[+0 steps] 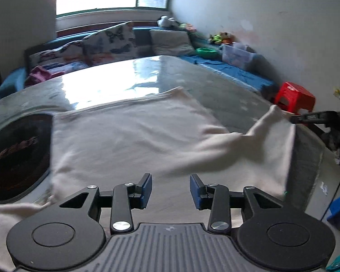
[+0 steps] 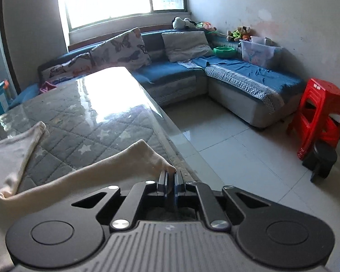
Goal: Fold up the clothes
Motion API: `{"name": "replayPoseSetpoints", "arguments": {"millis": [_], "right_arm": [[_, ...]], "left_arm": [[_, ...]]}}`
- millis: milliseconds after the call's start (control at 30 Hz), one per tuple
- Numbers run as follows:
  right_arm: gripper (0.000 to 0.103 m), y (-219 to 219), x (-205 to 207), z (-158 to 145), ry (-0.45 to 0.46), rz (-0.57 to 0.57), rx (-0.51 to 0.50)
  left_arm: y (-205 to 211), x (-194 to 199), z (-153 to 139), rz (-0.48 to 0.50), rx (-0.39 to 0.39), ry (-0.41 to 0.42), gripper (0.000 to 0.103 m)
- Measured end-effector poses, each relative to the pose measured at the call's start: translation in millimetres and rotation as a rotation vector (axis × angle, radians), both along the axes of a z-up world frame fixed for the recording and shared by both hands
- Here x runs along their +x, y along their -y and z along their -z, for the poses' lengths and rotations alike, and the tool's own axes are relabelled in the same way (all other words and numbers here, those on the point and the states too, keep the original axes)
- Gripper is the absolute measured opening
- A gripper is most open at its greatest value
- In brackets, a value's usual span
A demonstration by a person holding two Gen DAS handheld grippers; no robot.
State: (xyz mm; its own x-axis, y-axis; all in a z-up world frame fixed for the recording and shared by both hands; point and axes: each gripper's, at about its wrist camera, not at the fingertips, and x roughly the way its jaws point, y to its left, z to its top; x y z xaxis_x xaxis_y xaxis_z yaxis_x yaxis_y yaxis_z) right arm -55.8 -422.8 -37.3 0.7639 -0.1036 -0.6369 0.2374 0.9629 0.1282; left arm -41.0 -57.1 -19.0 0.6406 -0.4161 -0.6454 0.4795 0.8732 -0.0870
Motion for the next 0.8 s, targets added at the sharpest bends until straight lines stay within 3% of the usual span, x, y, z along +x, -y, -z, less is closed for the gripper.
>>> {"name": "replayPoseSetpoints", "arguments": {"millis": [200,467,633,800], "right_arm": [[0.004,-0.9,-7.2,-15.5,0.053,-0.037,0.028],[0.004,-44.7,-20.6,-88.5,0.191,-0.238,0.03],[0.004,-109.1,-16.5,-101.2,0.197,-0.454,0.036],[0.004,-173.5,-12.3,-113.8,0.201,-0.671,0.041]], "left_arm": [[30.8,-10.5,-1.2,0.129,-0.022,0.008,0.038],[70.6,-16.6,16.4,0.248,-0.012,-0.019,0.038],[44.2,-20.9,5.9,0.199,-0.059,0.002,0.04],[-17.8,-24.6,-9.8,0.053,-0.077,0.051,0.043]]}}
